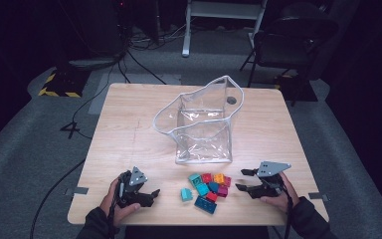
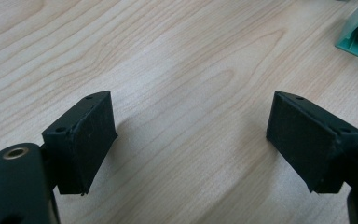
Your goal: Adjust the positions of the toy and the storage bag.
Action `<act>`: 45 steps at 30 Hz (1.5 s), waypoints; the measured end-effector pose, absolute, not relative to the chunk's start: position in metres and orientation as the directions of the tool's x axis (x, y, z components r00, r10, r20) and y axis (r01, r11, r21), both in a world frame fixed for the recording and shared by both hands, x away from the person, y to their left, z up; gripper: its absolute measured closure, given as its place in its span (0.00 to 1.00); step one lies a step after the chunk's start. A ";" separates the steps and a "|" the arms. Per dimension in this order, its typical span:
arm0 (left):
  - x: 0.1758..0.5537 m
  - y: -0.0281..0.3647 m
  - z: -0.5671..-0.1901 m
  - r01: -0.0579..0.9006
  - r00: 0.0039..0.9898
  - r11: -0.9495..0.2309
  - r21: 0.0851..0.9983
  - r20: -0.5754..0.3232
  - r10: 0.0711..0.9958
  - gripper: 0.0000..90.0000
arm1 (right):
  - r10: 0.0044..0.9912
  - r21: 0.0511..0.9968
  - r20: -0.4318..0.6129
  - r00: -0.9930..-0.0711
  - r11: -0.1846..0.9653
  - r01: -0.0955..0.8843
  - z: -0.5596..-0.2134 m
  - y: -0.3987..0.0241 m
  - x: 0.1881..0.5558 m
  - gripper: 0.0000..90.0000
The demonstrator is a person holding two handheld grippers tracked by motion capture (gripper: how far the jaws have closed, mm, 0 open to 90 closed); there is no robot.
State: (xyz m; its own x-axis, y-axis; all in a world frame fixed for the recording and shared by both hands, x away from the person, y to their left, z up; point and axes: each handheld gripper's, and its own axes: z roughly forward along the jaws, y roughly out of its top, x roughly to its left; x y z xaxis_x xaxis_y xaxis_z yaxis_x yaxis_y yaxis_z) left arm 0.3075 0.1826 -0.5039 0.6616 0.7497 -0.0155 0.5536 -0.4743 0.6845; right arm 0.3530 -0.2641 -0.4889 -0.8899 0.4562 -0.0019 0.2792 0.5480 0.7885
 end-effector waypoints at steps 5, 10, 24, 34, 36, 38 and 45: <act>0.311 0.181 -0.504 0.549 0.671 -0.483 0.682 -0.016 0.741 0.16 | 0.404 0.772 -0.035 -0.914 0.592 0.232 -0.492 -0.251 0.348 0.41; 0.315 0.180 -0.504 0.548 0.679 -0.489 0.679 -0.019 0.734 0.14 | 0.421 0.760 -0.030 -0.906 0.599 0.253 -0.499 -0.246 0.352 0.42; 0.316 0.179 -0.504 0.548 0.680 -0.493 0.676 -0.017 0.733 0.12 | 0.423 0.758 -0.004 -0.906 0.592 0.273 -0.504 -0.224 0.365 0.44; 0.316 0.179 -0.504 0.548 0.681 -0.493 0.676 -0.017 0.732 0.12 | 0.434 0.764 -0.015 -0.901 0.586 0.270 -0.502 -0.227 0.366 0.66; 0.316 0.179 -0.504 0.548 0.680 -0.492 0.676 -0.017 0.733 0.12 | 0.434 0.764 -0.012 -0.901 0.586 0.272 -0.502 -0.229 0.366 0.66; 0.316 0.179 -0.504 0.548 0.680 -0.493 0.676 -0.017 0.733 0.12 | 0.441 0.761 -0.011 -0.898 0.586 0.278 -0.502 -0.230 0.366 0.66; 0.316 0.179 -0.504 0.549 0.680 -0.493 0.675 -0.017 0.733 0.12 | 0.447 0.782 -0.006 -0.894 0.559 0.275 -0.496 -0.239 0.367 0.66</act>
State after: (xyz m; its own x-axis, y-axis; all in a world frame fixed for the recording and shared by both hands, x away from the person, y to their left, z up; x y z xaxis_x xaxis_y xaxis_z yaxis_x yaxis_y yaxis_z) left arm 0.3163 0.1791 -0.5041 0.6800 0.7330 -0.0175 0.5487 -0.4929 0.6753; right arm 0.3667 -0.2390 -0.4956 -0.8944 0.4472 -0.0057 0.2747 0.5594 0.7821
